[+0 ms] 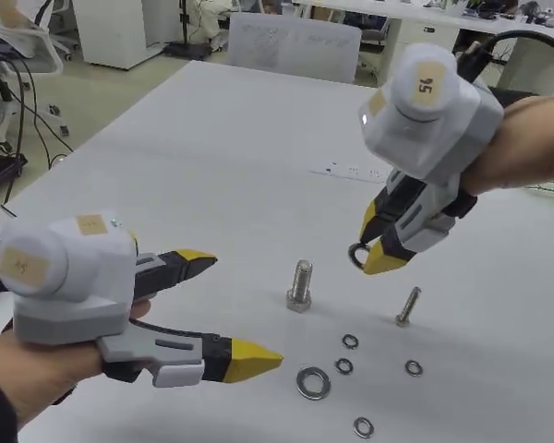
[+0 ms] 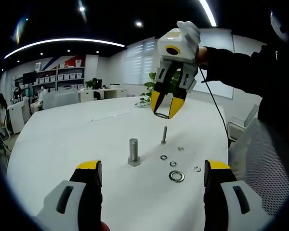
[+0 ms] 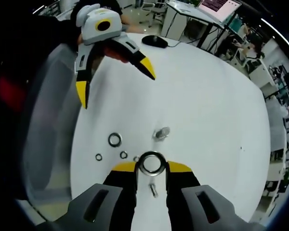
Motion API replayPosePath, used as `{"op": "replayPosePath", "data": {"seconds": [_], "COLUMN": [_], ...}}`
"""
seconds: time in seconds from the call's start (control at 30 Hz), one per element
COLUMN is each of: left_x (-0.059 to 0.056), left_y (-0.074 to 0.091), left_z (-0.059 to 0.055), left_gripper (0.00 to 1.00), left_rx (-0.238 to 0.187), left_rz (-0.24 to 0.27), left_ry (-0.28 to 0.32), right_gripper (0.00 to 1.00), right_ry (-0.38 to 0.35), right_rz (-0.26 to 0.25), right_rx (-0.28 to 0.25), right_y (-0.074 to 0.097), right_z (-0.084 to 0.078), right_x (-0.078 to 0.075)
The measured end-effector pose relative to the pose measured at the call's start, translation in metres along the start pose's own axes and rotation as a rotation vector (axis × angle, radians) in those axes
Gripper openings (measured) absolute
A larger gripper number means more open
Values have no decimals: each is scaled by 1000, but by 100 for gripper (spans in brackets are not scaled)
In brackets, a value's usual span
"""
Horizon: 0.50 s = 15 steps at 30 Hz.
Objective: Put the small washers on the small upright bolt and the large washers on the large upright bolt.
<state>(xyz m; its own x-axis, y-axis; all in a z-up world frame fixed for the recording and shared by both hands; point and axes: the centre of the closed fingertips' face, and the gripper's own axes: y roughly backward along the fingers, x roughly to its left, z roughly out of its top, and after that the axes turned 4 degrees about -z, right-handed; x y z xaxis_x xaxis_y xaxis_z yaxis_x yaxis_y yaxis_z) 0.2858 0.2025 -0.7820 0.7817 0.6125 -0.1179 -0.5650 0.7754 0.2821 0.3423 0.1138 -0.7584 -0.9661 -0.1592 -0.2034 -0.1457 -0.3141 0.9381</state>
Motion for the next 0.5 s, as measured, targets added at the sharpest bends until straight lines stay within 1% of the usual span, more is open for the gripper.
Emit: {"op": "replayPosePath", "data": {"seconds": [0.03, 0.17, 0.27, 0.5], "left_x": [0, 1, 0, 1], "left_y": [0, 2, 1, 1], "left_z": [0, 2, 1, 2], "left_gripper": [87, 87, 87, 86], "left_rx": [-1, -5, -1, -6], "left_rz": [1, 5, 2, 7], "left_ry": [0, 0, -3, 0], "right_gripper": [22, 22, 22, 22], "right_ry": [2, 10, 12, 24], "right_rz": [3, 8, 20, 30], "right_rx": [-2, 0, -3, 4], "right_y": [-2, -8, -13, -23], "right_z": [2, 7, 12, 18], "right_x": [-3, -9, -12, -20]}}
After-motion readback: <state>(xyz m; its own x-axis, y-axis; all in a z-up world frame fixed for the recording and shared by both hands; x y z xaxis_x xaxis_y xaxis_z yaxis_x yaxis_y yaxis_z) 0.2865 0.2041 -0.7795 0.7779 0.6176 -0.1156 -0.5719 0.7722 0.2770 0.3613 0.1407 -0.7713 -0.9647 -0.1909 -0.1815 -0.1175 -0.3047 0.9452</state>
